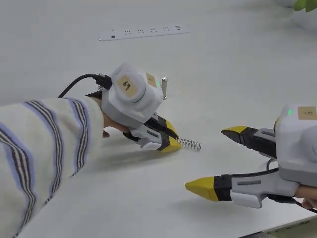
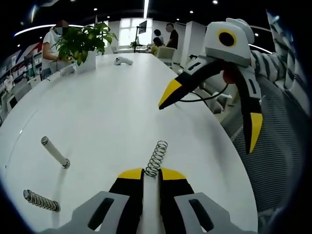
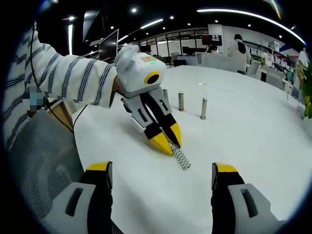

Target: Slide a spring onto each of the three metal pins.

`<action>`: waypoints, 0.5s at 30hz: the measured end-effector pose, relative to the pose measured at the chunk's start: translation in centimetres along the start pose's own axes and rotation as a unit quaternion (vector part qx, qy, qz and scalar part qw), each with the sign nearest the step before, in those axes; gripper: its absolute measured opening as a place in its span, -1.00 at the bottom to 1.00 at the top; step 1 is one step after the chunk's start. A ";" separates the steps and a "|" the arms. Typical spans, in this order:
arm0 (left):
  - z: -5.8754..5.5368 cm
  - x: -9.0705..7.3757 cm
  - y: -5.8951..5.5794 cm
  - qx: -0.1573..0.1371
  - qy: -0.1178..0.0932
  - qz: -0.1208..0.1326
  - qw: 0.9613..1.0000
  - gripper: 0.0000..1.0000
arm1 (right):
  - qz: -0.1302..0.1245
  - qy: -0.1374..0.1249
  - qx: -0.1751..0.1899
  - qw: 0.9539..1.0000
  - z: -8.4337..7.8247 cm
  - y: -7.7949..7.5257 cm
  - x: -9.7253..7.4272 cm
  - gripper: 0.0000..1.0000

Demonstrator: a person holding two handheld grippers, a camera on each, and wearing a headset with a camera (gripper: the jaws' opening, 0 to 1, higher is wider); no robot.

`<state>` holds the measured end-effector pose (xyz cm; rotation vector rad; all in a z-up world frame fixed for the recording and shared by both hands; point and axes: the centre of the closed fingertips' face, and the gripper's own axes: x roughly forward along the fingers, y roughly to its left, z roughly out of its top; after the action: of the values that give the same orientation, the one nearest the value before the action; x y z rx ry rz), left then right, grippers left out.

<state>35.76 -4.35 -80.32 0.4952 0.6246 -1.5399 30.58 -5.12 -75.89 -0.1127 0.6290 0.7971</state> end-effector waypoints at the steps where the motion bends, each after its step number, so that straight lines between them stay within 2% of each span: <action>1: 0.0 0.0 0.0 -0.002 -0.001 0.001 1.000 -0.94 | 0.000 0.000 0.000 1.000 0.0 0.0 0.0 0.64; 7: 0.1 0.0 0.1 -0.010 -0.008 0.008 1.000 -0.94 | 0.000 0.002 0.001 1.000 -0.2 -0.1 0.0 0.62; 9: 0.1 -0.1 0.1 -0.026 -0.010 0.010 1.000 -0.94 | 0.000 0.001 0.001 1.000 -0.1 -0.1 0.0 0.62; 12: 0.1 -0.1 0.3 -0.025 -0.012 0.015 1.000 -0.94 | -0.001 -0.002 0.003 1.000 0.0 -0.2 0.0 0.60; 15: 0.0 -0.2 0.4 -0.047 -0.018 0.019 0.999 -0.94 | 0.001 -0.004 0.006 1.000 0.0 -0.3 0.0 0.57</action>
<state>36.17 -4.19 -80.20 0.4043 0.6533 -1.4733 30.77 -5.29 -75.89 -0.0974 0.6255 0.7960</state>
